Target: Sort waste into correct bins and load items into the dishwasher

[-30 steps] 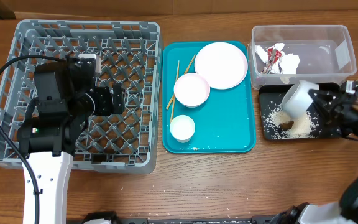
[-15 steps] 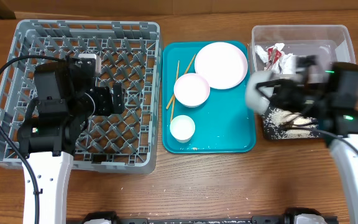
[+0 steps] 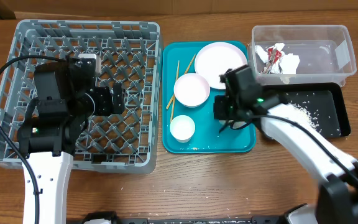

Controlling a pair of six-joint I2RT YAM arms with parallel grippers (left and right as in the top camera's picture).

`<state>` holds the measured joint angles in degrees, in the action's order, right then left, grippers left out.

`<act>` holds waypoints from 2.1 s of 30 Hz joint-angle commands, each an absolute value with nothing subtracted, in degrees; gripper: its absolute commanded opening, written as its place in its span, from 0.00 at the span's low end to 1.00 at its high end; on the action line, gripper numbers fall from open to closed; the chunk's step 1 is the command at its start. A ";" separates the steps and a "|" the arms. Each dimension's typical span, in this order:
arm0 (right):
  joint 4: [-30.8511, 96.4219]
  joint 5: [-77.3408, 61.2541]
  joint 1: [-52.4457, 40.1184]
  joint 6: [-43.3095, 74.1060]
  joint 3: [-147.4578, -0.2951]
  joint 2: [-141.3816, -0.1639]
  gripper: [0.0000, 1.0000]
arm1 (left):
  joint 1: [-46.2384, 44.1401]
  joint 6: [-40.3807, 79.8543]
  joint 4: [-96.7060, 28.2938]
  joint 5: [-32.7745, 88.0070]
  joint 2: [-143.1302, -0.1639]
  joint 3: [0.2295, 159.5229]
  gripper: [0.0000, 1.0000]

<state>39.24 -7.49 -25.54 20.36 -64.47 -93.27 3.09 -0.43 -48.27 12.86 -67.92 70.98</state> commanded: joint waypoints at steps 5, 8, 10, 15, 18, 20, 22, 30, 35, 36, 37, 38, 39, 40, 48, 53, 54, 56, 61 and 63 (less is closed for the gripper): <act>40.93 -6.81 -25.82 21.08 -65.65 -97.38 0.04 | 2.98 -1.28 -48.18 13.13 -68.25 72.23 1.00; 41.10 -8.91 -25.82 21.06 -65.65 -98.08 0.12 | 2.98 -1.28 -48.14 13.17 -68.25 72.23 1.00; 41.08 -9.78 -25.82 21.04 -65.65 -98.08 0.35 | 2.98 -1.08 -47.94 13.26 -68.25 72.23 1.00; 41.30 -13.23 -25.69 21.06 -66.74 -97.89 0.63 | 2.98 -1.08 -47.68 14.81 -68.25 72.23 1.00; 43.88 -14.70 -25.19 21.12 -70.78 -96.79 0.67 | 2.98 -1.08 -47.68 17.12 -68.25 72.23 1.00; 46.35 -14.68 -24.84 21.30 -74.08 -95.79 0.69 | 2.96 -0.54 -47.83 18.26 -68.25 72.23 1.00; 49.93 -14.68 -24.27 21.30 -78.85 -94.50 0.71 | 2.74 2.90 -48.56 20.47 -68.25 72.23 1.00; 57.41 -14.70 -19.94 21.30 -86.76 -92.62 0.91 | -9.69 16.45 -54.92 14.22 -69.63 72.23 0.88; 60.47 -14.68 -16.67 21.30 -86.65 -92.62 0.91 | -17.50 22.55 -57.98 11.79 -74.37 72.20 0.72; 60.90 -14.68 -16.10 21.28 -86.65 -92.62 0.91 | -19.09 23.88 -58.06 10.44 -75.94 72.20 0.71; 61.19 -14.68 -15.62 21.28 -86.65 -92.64 0.91 | -20.34 24.84 -57.95 9.47 -77.32 72.20 0.70; 61.49 -14.68 -15.16 21.28 -86.63 -92.62 0.91 | -21.50 25.74 -57.56 8.73 -78.74 72.20 0.70; 61.93 -14.66 -14.70 21.28 -86.63 -92.62 0.90 | -23.59 27.09 -56.27 8.34 -81.80 72.23 0.69; 62.13 -14.66 -14.55 21.28 -86.63 -92.64 0.90 | -24.73 27.92 -55.27 8.34 -83.50 72.23 0.68; 62.87 -14.68 -14.50 21.28 -86.59 -92.64 0.89 | -28.91 33.50 -55.59 3.05 -98.24 76.62 0.66; 63.64 -14.66 -14.50 21.26 -86.59 -92.64 0.88 | -28.91 33.89 -56.10 2.98 -104.09 77.76 0.48; 63.75 -14.66 -14.50 21.26 -86.59 -92.64 0.89 | -28.91 33.89 -56.12 3.01 -104.81 77.76 0.43; 63.79 -14.66 -14.50 21.26 -86.59 -92.64 0.88 | -28.91 33.89 -56.16 3.01 -105.60 77.76 0.37; 63.77 -14.70 -14.50 21.30 -86.48 -92.64 0.88 | -28.77 33.87 -56.27 3.03 -105.54 78.04 0.20; 63.79 -15.09 -14.50 21.65 -86.48 -92.64 0.88 | -28.03 33.30 -57.65 3.46 -105.51 79.07 0.16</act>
<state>63.94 -14.76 -14.66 21.19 -85.93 -93.17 -28.77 33.32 -56.23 3.79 -105.30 76.55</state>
